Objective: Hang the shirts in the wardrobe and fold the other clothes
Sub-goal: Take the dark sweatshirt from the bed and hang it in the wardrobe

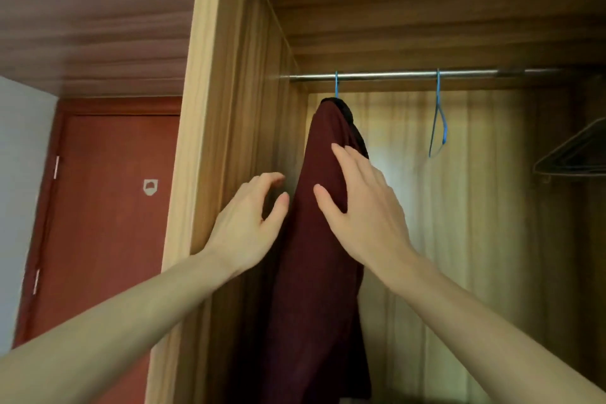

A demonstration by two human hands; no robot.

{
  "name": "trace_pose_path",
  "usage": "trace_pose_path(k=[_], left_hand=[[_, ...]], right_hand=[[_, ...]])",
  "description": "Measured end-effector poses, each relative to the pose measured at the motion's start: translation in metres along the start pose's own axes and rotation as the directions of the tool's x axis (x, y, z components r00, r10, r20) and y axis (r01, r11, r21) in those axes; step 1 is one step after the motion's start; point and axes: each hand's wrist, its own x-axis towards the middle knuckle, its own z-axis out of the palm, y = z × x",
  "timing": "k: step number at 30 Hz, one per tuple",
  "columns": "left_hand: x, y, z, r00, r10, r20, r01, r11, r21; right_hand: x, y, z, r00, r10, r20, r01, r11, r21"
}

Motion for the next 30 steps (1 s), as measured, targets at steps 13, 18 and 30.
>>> trace_pose_path(k=[13,18,30], left_hand=[[-0.111,0.008,-0.01,0.993,0.03,0.113,0.001,0.963,-0.268],[-0.17,0.005,-0.013,0.965,0.199,0.169,-0.145,0.947,-0.286],[-0.319,0.04,0.007,0.891,0.378,0.253,-0.237,0.861,-0.45]], right_hand=[[-0.145,-0.041,-0.04,0.986,0.146,-0.076,-0.16,0.963,-0.217],[-0.222,-0.072,-0.062,0.968,0.241,-0.07,-0.249,0.89,-0.381],[-0.394,-0.138,-0.164,0.856,0.499,-0.136,-0.452,0.594,-0.665]])
